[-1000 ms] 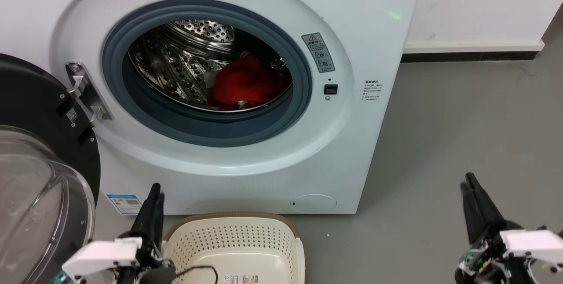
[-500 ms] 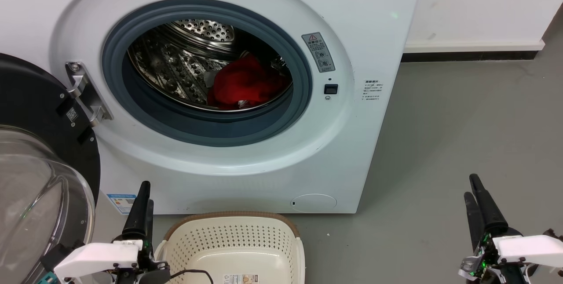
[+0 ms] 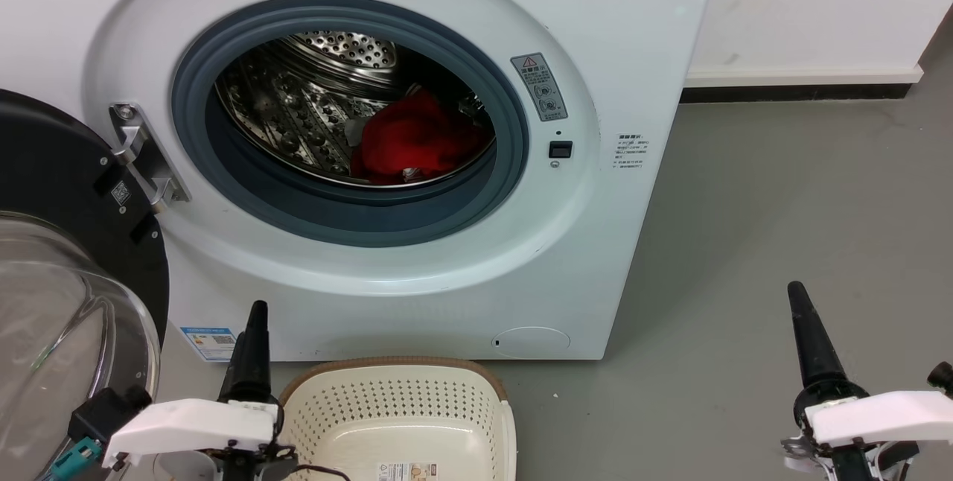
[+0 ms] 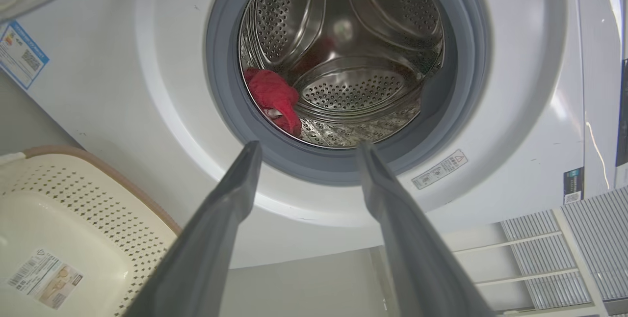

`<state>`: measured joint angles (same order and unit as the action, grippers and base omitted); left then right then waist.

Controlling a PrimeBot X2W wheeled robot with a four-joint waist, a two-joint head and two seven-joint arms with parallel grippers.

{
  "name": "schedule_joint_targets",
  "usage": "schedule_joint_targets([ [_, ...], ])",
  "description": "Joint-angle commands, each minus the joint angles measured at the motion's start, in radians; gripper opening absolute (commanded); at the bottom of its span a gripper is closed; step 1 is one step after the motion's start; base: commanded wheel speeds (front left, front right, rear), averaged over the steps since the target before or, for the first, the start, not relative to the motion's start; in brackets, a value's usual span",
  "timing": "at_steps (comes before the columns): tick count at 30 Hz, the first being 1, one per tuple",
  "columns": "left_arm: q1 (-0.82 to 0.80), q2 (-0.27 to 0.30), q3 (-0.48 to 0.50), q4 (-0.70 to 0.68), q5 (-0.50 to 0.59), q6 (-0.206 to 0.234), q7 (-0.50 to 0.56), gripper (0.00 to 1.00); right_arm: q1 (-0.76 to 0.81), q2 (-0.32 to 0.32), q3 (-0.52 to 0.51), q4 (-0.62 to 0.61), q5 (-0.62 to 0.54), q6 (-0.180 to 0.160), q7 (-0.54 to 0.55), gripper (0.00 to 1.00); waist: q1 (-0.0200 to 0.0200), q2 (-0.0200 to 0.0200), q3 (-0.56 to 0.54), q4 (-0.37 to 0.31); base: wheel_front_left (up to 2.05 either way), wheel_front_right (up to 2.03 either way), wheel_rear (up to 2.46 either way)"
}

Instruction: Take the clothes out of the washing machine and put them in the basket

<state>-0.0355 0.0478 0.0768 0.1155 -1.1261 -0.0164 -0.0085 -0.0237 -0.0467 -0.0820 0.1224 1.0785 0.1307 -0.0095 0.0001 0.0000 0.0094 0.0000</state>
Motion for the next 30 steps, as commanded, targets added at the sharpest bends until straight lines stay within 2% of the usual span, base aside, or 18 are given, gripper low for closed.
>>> schedule_joint_targets([
  [1,-0.003,0.002,-0.005,-0.027,0.042,0.009,-0.011,1.0,-0.007,-0.005,0.004,-0.03,-0.046,0.0,-0.009,1.0,-0.0001,0.0,0.0,0.0,0.0,0.0,0.0],
  [7,0.01,0.002,-0.03,-0.053,0.167,0.043,-0.034,1.0,0.012,-0.005,0.02,-0.063,-0.207,0.0,-0.032,1.0,-0.0001,0.0,0.002,0.001,0.0,0.0,0.0],
  [14,0.023,0.003,-0.046,-0.081,0.283,0.068,-0.058,1.0,0.03,-0.005,0.03,-0.086,-0.338,0.0,-0.057,1.0,-0.0001,0.0,0.003,0.001,0.0,0.0,0.0],
  [30,0.049,0.016,-0.075,-0.136,0.493,0.089,-0.109,1.0,0.062,-0.005,0.043,-0.143,-0.541,0.0,-0.108,1.0,-0.0001,0.0,0.005,0.001,0.0,0.0,0.0],
])
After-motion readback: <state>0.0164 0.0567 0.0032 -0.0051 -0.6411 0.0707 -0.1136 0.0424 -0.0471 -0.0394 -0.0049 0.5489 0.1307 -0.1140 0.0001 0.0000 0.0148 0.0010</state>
